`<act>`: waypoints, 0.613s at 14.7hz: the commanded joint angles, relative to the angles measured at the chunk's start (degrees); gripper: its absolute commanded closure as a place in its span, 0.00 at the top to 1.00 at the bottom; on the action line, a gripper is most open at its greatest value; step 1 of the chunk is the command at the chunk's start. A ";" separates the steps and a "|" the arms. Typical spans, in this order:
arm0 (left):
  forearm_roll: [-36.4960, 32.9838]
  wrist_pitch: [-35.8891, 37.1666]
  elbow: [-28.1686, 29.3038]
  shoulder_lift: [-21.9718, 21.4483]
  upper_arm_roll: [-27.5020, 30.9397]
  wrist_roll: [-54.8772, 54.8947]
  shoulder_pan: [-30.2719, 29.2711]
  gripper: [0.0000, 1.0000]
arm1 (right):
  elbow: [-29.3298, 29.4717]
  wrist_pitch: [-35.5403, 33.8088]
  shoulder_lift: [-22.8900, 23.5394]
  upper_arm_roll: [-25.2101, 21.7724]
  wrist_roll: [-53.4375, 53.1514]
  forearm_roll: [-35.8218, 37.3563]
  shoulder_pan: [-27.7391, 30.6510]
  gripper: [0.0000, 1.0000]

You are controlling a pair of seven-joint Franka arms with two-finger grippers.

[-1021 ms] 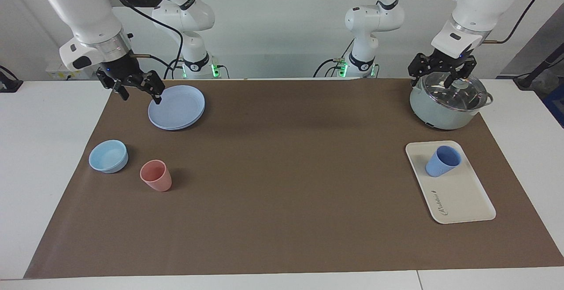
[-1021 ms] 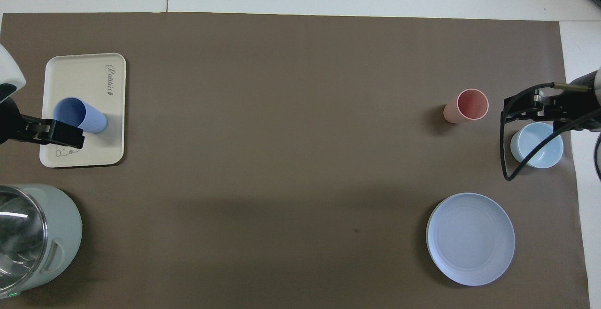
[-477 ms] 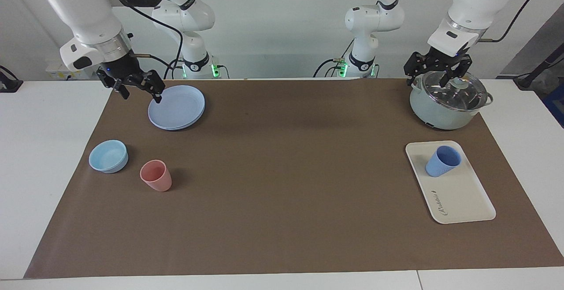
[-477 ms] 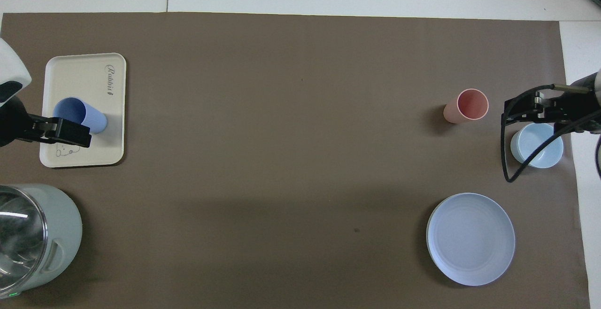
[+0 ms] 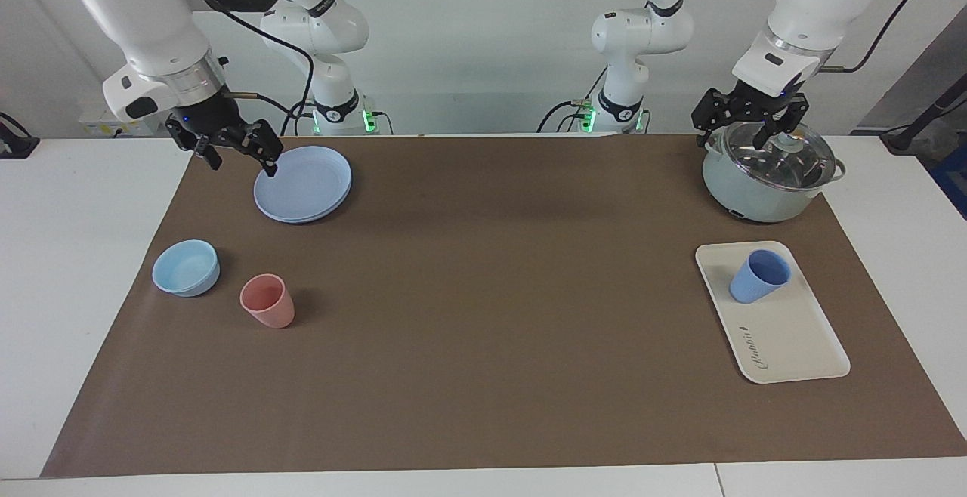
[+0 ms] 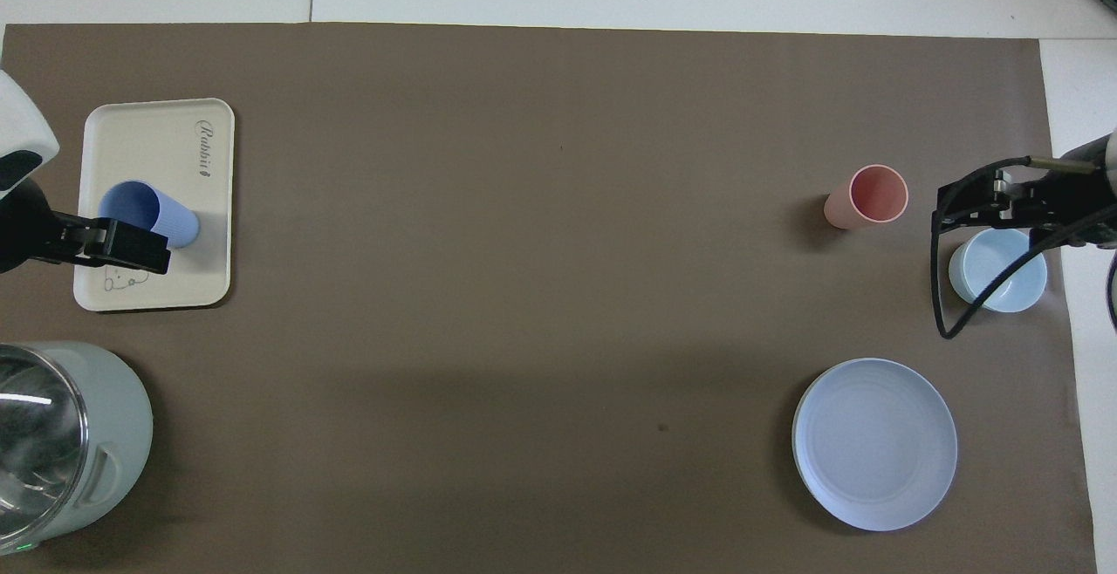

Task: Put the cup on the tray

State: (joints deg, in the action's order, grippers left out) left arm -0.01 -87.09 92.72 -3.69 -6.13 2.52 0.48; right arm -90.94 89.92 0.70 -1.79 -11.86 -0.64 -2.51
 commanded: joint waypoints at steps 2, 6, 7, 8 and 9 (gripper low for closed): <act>0.80 0.34 0.17 -0.44 0.24 -0.59 -0.30 1.00 | -0.82 -0.62 -1.06 0.47 0.87 -0.24 0.84 0.99; 0.80 -1.94 0.70 -0.53 0.33 -0.59 -0.04 1.00 | -0.82 -0.62 -1.06 0.47 0.87 -0.24 0.84 0.99; 0.80 -1.86 0.96 -0.62 0.24 -0.59 -0.04 1.00 | -0.82 -0.62 -1.06 0.47 0.87 -0.24 0.84 0.99; 0.80 -1.86 0.97 -0.62 0.33 -0.59 -0.04 1.00 | -0.82 -0.62 -1.06 0.47 0.87 -0.24 0.84 1.00; 0.80 -1.86 0.97 -0.62 0.24 -0.59 -0.04 1.00 | -0.82 -0.62 -1.06 0.47 0.87 -0.24 0.84 0.99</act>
State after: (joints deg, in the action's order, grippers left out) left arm -0.01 -87.91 92.78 -3.68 -5.98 2.45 0.42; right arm -90.94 89.92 0.70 -1.79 -11.86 -0.64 -2.51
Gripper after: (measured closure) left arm 0.000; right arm 0.000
